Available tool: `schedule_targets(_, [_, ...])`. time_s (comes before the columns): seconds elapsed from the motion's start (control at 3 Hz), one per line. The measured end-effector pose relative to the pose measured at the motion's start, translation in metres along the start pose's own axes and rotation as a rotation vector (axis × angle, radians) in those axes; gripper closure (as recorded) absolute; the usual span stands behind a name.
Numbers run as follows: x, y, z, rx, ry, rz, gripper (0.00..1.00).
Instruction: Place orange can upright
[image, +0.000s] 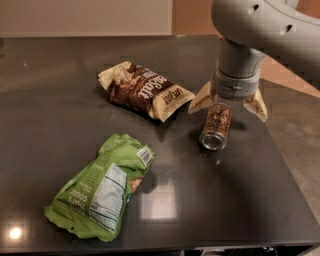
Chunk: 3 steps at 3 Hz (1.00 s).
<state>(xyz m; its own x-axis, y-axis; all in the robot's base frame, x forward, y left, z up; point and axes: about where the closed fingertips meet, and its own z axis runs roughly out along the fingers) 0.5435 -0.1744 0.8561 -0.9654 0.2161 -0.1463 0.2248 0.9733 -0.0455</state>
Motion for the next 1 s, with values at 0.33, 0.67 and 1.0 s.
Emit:
schedule_targets(0.33, [0.0054,-0.0009,0.0109,-0.033,0.036,0.020,0.18])
schedule_targets(0.67, [0.0067,-0.0008,0.0146,-0.049,0.056,0.019,0.41])
schedule_targets(1.0, [0.0052,0.0046,0.0095,-0.072,0.056,-0.022,0.65])
